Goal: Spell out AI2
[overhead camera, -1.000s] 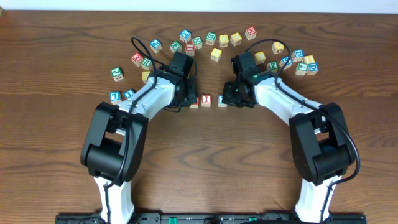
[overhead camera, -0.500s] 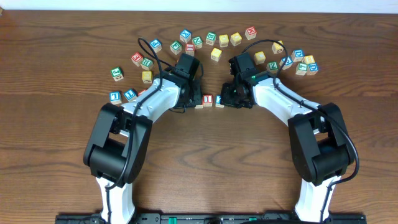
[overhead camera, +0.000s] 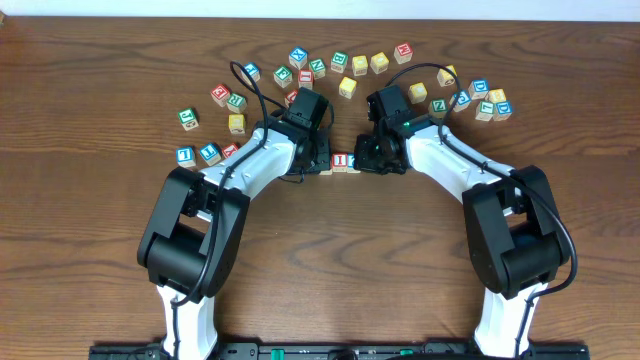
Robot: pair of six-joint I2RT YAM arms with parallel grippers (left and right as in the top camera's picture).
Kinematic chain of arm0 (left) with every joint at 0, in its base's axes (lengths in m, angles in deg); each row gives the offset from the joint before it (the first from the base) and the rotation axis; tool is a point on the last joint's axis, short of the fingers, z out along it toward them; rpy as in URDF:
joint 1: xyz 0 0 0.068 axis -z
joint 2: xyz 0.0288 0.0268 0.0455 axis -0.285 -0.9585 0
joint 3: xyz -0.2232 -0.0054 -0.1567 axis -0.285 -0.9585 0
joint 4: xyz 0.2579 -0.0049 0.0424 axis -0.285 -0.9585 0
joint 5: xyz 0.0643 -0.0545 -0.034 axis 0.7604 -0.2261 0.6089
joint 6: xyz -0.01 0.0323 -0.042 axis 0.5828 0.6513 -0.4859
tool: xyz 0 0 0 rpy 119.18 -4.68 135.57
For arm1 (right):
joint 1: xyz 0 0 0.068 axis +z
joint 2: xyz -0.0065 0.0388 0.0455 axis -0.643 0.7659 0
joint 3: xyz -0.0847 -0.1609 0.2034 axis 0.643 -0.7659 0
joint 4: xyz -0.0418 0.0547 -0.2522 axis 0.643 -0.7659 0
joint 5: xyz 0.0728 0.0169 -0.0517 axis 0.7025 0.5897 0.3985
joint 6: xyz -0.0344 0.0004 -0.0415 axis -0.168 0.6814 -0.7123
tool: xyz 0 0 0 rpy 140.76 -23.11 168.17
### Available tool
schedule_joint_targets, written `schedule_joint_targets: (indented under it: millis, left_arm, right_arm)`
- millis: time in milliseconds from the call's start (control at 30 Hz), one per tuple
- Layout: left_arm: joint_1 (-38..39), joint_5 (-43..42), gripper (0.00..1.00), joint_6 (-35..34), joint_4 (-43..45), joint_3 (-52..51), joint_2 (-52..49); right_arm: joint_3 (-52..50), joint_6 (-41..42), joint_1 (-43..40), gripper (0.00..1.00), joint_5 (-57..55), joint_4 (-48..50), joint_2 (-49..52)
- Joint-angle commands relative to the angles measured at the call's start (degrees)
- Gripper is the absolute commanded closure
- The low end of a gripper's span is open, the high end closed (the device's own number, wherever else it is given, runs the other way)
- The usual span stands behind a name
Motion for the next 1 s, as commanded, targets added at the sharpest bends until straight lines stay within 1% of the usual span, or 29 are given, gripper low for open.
schedule_joint_targets:
  millis: [0,100,433,700,833,900,967]
  left_arm:
    - [0.5,-0.2,0.93,0.2,0.5,-0.4,-0.7]
    - [0.5,1.3,0.93,1.0,0.4,-0.4,-0.7]
    - [0.1,1.4,0.93,1.0,0.5,-0.4,-0.7]
    - [-3.2,1.4,0.92,1.0,-0.8,-0.4,1.9]
    - [-5.0,1.4,0.93,0.9,-0.5,-0.4,2.6]
    - [-5.8,1.6,0.93,0.4,-0.6,-0.4,2.5]
    - [-6.4,3.3,0.93,-2.4,-1.5,-0.4,2.5]
  right_arm:
    - [-0.5,-1.2,0.5,0.99,1.2,-0.5,0.8]
    - [-0.4,0.9,0.0,0.99,-0.9,-1.4,0.5]
    - [0.4,0.9,-2.2,0.99,-5.0,-1.2,-2.8]
    - [4.0,-0.6,-2.1,0.99,-6.0,-0.9,-2.8]
    - [5.5,-2.1,-2.1,0.99,-5.8,1.3,-2.8]
    - [5.5,-2.1,-1.7,0.99,-5.0,3.1,-2.8]
    - [5.5,-2.1,-1.0,0.99,-4.3,4.7,-2.6]
